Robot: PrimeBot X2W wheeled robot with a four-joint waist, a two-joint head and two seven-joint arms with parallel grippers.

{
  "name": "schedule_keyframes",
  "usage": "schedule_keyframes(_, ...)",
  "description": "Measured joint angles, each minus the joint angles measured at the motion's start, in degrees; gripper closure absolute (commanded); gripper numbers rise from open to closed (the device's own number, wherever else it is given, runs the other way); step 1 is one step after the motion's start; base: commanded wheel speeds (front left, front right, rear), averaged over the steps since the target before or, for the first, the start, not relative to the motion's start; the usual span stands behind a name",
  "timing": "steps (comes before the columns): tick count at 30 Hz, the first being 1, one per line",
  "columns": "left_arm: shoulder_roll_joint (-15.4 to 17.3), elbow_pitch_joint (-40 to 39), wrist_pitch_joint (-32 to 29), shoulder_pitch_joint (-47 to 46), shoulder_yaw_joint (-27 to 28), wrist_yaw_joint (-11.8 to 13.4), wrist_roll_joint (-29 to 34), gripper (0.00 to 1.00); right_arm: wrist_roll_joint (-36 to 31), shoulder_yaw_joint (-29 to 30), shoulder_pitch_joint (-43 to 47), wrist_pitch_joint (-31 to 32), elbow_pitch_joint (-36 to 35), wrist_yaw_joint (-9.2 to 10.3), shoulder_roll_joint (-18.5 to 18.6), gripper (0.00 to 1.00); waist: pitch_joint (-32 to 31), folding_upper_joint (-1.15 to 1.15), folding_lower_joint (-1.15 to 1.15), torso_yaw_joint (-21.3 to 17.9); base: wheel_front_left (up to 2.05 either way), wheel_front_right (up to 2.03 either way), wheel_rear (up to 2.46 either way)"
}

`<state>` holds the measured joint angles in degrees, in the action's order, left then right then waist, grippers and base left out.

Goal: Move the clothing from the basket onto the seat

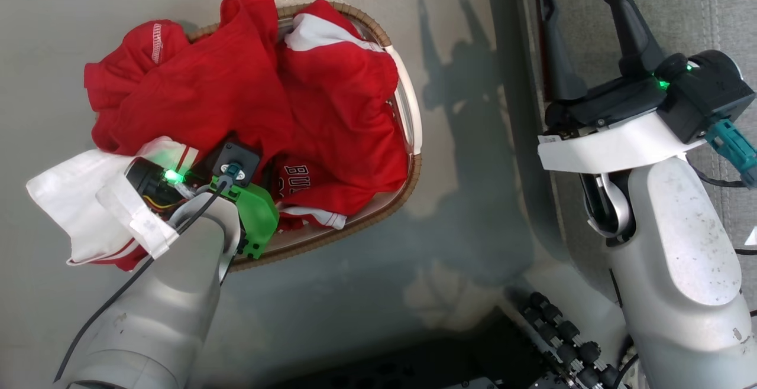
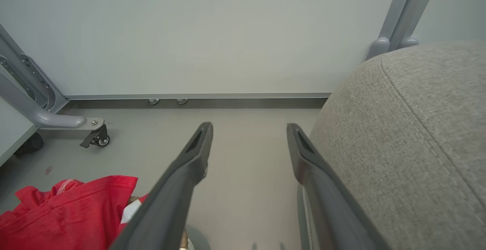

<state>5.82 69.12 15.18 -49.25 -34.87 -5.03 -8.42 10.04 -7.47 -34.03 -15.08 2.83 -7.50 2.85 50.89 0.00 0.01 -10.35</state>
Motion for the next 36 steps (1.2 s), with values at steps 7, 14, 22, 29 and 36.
schedule_keyframes(7, -0.51, -4.05, 0.0, 3.22, 3.45, 0.1, -3.54, 1.0, 0.26, -0.54, 0.91, 0.0, 2.47, 0.0, -0.01, 0.0, -3.6, 0.0, 0.0, -0.14, 0.0, 0.0, 0.0)
schedule_keyframes(14, -1.03, -10.09, 0.0, 10.85, 7.28, 0.47, -6.21, 1.0, 0.15, -0.85, 3.67, 0.0, 4.98, 0.0, -0.01, 0.0, -10.07, 0.0, 0.0, 0.19, 0.0, 0.0, 0.0)
schedule_keyframes(22, -1.8, -18.59, 0.0, 19.69, 11.02, 0.57, -6.6, 1.0, -0.73, -0.12, 9.27, 0.0, 8.22, 0.0, -0.04, 0.0, -19.56, 0.0, -0.01, 1.35, 0.0, 0.0, 0.0)
schedule_keyframes(29, -2.57, -26.79, -0.02, 26.38, 13.38, 0.15, -6.06, 1.0, -1.47, -0.13, 14.82, 0.0, 10.66, -0.01, -0.09, 0.0, -28.37, 0.0, -0.01, 2.96, 0.0, 0.0, 0.0)
schedule_keyframes(36, -2.82, -35.79, -0.03, 30.8, 14.4, -0.64, -4.91, 1.0, -1.02, -0.22, 20.06, 0.0, 11.79, -0.01, -0.05, 0.0, -37.08, 0.0, -0.01, 4.53, 0.0, 0.0, 0.0)
